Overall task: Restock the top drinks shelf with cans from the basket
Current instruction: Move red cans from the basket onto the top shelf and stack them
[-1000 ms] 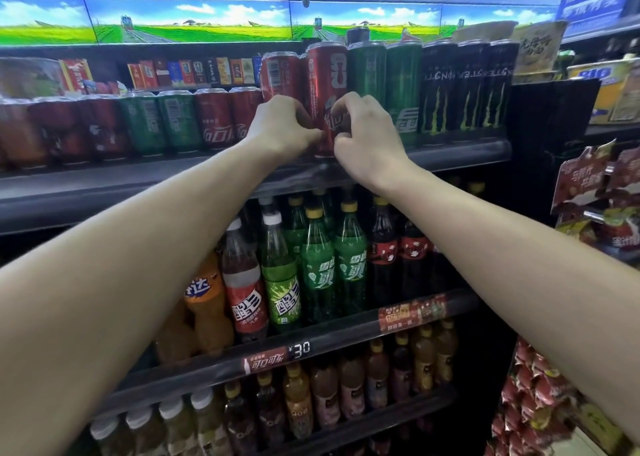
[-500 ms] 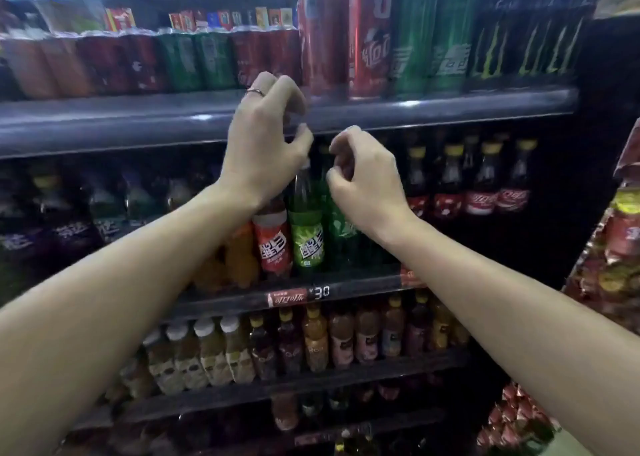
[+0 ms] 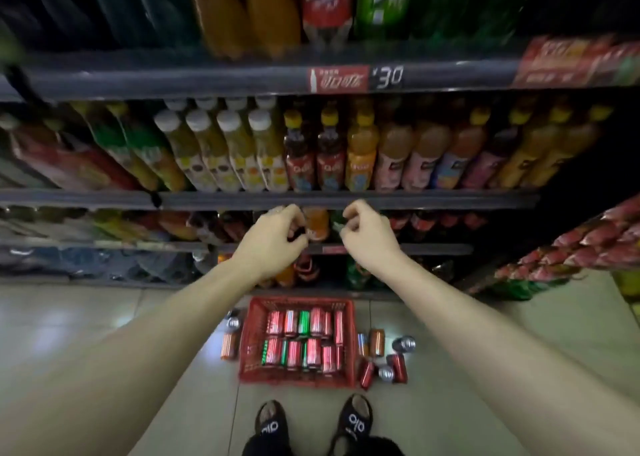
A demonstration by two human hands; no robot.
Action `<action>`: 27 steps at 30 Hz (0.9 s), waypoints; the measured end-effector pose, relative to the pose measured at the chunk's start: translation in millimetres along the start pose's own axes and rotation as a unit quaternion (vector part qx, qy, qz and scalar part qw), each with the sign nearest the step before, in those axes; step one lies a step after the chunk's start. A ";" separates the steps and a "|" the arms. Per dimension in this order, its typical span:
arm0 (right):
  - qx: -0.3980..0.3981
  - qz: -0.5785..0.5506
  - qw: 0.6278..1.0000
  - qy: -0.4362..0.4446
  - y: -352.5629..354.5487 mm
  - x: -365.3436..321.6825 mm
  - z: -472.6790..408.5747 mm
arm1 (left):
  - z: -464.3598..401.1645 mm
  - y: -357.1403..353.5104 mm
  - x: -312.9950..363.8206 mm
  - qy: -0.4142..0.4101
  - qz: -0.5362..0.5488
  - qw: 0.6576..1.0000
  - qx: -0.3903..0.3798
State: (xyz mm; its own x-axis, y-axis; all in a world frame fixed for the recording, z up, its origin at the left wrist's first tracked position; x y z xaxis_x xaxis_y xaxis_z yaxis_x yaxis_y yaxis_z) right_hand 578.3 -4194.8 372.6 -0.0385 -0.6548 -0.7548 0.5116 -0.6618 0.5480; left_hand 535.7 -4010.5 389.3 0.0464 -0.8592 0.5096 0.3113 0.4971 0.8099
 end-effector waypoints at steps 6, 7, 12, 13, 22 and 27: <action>-0.067 0.004 0.987 -0.144 -105.5 109.8 -20.8 | -2.2 -110.4 -102.2 0.114 0.084 0.984 -0.109; -0.074 0.003 0.984 -0.163 -124.4 128.9 -27.7 | -4.9 -131.0 -119.0 0.122 0.094 0.981 -0.114; -0.117 0.003 0.967 -0.226 -240.1 253.5 -70.2 | -29.6 -256.4 -205.1 0.156 0.125 0.966 -0.163; -0.132 0.016 0.964 -0.229 -264.9 281.4 -80.2 | -36.9 -284.3 -222.5 0.160 0.127 0.963 -0.175; -0.228 0.218 0.925 -0.211 -419.8 478.8 -188.7 | -119.1 -523.3 -368.7 0.155 0.119 0.949 -0.249; -0.239 0.375 0.882 -0.155 -454.6 533.2 -246.7 | -160.4 -595.8 -410.6 0.136 0.095 0.957 -0.236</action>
State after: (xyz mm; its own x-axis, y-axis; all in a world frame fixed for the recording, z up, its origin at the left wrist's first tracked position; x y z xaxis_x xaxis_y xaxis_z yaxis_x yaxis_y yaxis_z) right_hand 537.0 -4153.0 -367.9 0.2703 -0.9603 -0.0691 0.7932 0.1814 0.5813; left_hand 483.5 -3973.3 -349.1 0.3705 -0.7905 0.4877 0.6646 0.5924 0.4553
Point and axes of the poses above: each hand's wrist, its own z-axis away from the middle knuckle, its own y-axis out of the back of the hand, x = y × z, the point moved 2 cm from there along -z, towards the middle knuckle, and after that the axes turned 13 degrees about -x, right-handed, at the moved point
